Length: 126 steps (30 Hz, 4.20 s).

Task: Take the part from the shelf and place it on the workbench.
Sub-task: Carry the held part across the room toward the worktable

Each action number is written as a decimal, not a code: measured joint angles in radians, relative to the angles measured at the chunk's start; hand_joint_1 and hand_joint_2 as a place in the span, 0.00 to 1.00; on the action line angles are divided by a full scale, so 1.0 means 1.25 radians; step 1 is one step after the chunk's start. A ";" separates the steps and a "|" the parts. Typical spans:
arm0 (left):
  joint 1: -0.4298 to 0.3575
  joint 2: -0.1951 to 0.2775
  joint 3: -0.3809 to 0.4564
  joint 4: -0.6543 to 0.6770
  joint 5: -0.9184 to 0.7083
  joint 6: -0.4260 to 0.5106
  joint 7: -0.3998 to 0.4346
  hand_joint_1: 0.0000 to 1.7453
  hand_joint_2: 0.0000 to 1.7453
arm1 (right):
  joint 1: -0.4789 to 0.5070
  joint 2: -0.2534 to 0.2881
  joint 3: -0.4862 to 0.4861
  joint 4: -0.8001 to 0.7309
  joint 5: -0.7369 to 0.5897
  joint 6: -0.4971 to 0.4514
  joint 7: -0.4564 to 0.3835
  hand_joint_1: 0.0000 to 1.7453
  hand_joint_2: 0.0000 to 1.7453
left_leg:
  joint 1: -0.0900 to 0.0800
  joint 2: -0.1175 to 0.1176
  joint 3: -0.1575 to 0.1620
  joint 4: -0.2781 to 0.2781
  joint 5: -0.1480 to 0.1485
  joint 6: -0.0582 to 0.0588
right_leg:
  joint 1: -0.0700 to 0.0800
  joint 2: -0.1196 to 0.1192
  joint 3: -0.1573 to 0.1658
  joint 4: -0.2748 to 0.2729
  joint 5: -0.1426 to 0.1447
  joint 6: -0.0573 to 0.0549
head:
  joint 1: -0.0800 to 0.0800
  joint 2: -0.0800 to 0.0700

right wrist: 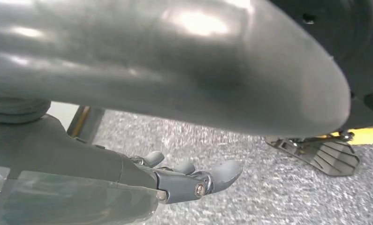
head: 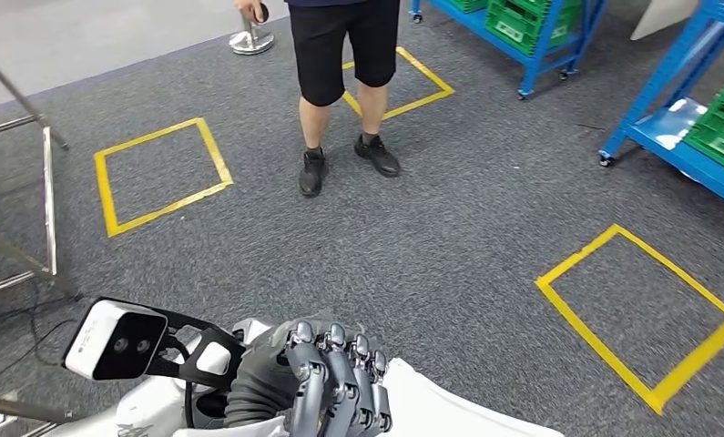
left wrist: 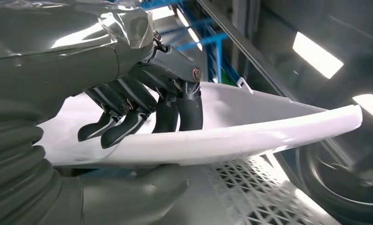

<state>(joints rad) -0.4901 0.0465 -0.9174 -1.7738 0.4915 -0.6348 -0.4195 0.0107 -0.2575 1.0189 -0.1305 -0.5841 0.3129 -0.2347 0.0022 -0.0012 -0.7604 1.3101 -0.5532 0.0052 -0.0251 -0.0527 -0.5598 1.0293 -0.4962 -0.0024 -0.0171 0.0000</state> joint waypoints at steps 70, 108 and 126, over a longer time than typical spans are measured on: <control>-0.003 0.023 -0.005 0.011 -0.029 0.004 -0.015 1.00 1.00 | -0.008 0.009 0.035 -0.030 0.028 0.029 0.003 0.00 0.00 | -0.040 0.041 0.141 -0.259 0.099 0.059 | 0.028 -0.059 0.007 -0.006 0.004 -0.007 | 0.001 0.000; 0.005 0.024 -0.004 0.006 -0.068 0.014 0.006 1.00 1.00 | 0.002 0.008 0.011 -0.025 -0.026 -0.009 0.010 0.00 0.00 | -0.006 -0.029 0.155 -0.266 0.105 0.037 | -0.010 0.041 -0.110 0.164 -0.027 0.036 | 0.008 0.000; -0.031 0.025 -0.016 0.019 -0.050 -0.001 0.005 1.00 1.00 | -0.001 0.006 0.114 -0.035 0.129 0.040 0.043 0.00 0.00 | -0.015 0.051 0.091 -0.177 0.088 0.029 | 0.010 -0.028 -0.003 0.007 0.008 0.000 | 0.005 0.000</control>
<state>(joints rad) -0.5284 0.0776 -0.9372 -1.7501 0.4296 -0.6360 -0.4139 0.0097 -0.2498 1.1619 -0.1741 -0.4226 0.3632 -0.1808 -0.0166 0.0623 -0.6468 1.0887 -0.4436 0.0419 -0.0130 -0.0874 -0.5638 1.0381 -0.4860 -0.0027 -0.0114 0.0004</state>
